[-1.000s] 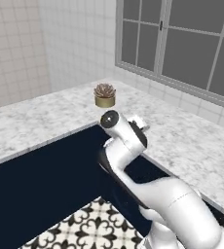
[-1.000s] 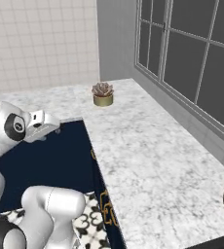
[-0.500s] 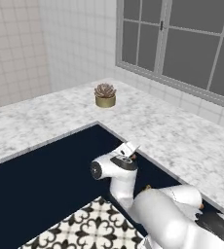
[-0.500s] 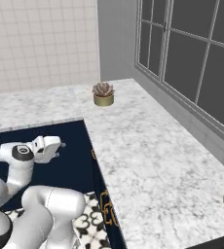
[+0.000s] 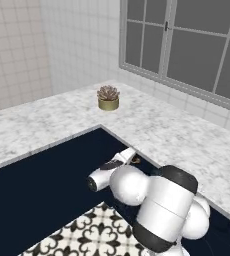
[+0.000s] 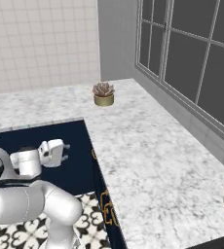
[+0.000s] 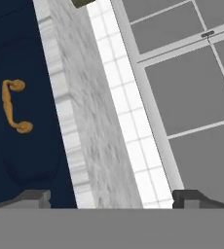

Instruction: Take a straw from the drawer in front and place it inside the glass cup on the dining counter.

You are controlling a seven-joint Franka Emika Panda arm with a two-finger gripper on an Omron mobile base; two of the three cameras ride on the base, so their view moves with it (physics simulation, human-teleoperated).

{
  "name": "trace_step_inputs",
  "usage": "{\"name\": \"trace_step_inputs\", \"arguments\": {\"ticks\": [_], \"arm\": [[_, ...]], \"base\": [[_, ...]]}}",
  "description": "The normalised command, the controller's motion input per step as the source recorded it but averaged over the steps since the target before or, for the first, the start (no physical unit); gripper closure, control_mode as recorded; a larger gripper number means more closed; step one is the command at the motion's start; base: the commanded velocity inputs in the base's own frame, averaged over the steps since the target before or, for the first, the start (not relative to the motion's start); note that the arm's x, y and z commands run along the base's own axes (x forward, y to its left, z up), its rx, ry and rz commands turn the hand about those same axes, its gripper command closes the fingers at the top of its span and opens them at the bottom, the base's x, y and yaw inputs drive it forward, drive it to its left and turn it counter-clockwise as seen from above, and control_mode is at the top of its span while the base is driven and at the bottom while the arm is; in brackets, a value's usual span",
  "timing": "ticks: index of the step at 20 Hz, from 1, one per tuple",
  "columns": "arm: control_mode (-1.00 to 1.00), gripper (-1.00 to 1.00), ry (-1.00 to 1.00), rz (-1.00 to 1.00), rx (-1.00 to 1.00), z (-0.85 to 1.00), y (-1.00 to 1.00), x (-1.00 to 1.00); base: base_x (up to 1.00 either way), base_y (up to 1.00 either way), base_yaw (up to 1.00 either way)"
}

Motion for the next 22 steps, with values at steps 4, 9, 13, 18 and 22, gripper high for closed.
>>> {"name": "trace_step_inputs", "arguments": {"ticks": [4,9,13,18,22], "arm": [[-1.00,-1.00,0.00,-0.09,-0.09,-0.45,0.00,0.59],[-1.00,-1.00,0.02,-0.03,0.00,-0.49,0.00,0.62],[-1.00,-1.00,0.07,-0.03,0.00,-0.62,0.00,0.46],[-1.00,-1.00,0.00,-0.07,0.00,-0.55,0.00,0.24],[-1.00,-1.00,0.00,-0.05,0.00,-0.35,-0.01,0.25]], "base": [[0.00,0.00,0.00],[0.00,0.00,0.00],[0.00,0.00,0.00],[0.00,0.00,0.00],[0.00,0.00,0.00]]}}
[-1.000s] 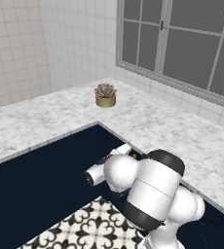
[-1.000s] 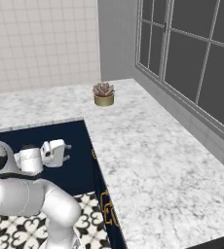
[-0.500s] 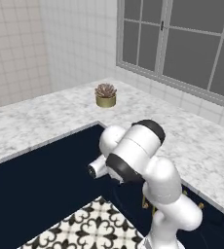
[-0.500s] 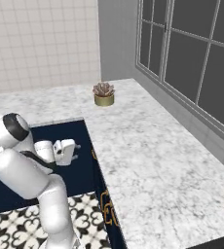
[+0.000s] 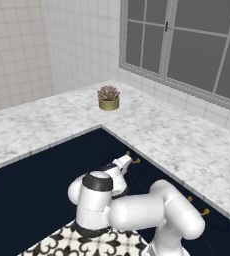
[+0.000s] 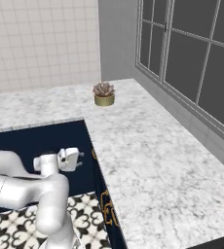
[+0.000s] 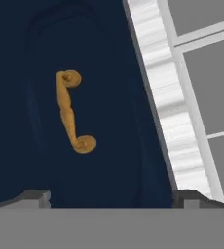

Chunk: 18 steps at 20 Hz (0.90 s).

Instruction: Take a straw from the drawer in front and place it inside the glass cup on the dining counter.

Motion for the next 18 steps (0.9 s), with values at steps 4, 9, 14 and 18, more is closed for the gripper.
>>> {"name": "trace_step_inputs", "arguments": {"ticks": [4,9,14,18], "arm": [[-1.00,-1.00,0.00,-0.02,0.00,-0.18,-0.03,0.42],[-1.00,-1.00,0.00,0.00,0.00,-0.22,0.00,0.62],[-1.00,-1.00,0.01,0.00,0.00,-0.32,0.00,0.70],[-1.00,-1.00,0.06,0.00,0.00,-0.42,0.00,0.52]], "base": [[0.00,0.00,0.00],[0.00,0.00,0.00],[0.00,0.00,0.00],[0.00,0.00,0.00]]}}
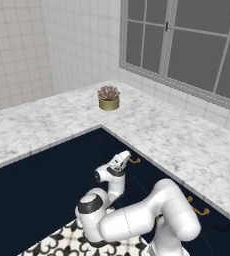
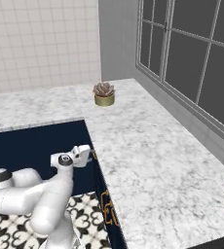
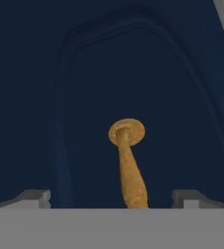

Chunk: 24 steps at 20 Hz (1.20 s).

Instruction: Take a straw from the drawer in front and place it inside the glass cup on the dining counter.

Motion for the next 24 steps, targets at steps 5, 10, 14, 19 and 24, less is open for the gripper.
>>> {"name": "trace_step_inputs", "arguments": {"ticks": [5,10,14,19,24], "arm": [[-1.00,-1.00,0.05,-0.03,-0.03,-0.40,0.00,0.42],[-1.00,-1.00,-0.02,-0.08,-0.07,-0.03,-0.19,-0.02],[-1.00,1.00,-0.02,-0.13,-0.08,-0.04,-0.35,-0.33],[-1.00,1.00,-0.03,-0.13,-0.04,-0.01,-0.29,-0.47],[-1.00,1.00,-0.08,-0.02,0.00,0.00,0.17,-0.66]], "base": [[0.00,0.00,0.00],[0.00,0.00,0.00],[0.00,0.00,0.00],[0.00,0.00,0.00],[0.00,0.00,0.00]]}}
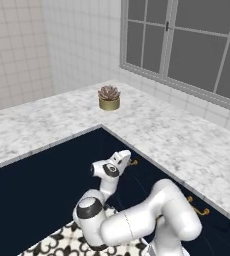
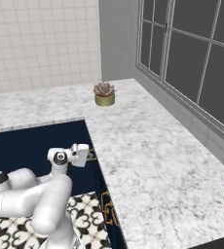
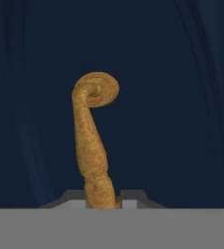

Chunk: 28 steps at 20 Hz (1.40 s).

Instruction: Take a straw from the drawer in front and place it inside the glass cup on the dining counter.

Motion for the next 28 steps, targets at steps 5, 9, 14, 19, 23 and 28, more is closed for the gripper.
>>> {"name": "trace_step_inputs", "arguments": {"ticks": [5,9,14,19,23,28], "arm": [[-1.00,1.00,-0.11,0.00,0.00,0.00,0.93,-0.76],[-1.00,1.00,-0.01,0.02,0.00,0.12,1.00,-0.85],[-1.00,1.00,0.00,0.04,0.00,0.24,1.00,-0.85],[-1.00,1.00,0.02,0.05,0.03,0.34,1.00,-0.75],[-1.00,-1.00,0.06,0.03,0.15,0.45,0.79,-0.68],[-1.00,-1.00,0.35,0.02,0.46,0.68,0.02,-0.42]], "base": [[0.00,0.00,0.00],[0.00,0.00,0.00],[0.00,0.00,0.00],[0.00,0.00,0.00],[0.00,0.00,0.00],[0.00,0.00,0.00]]}}
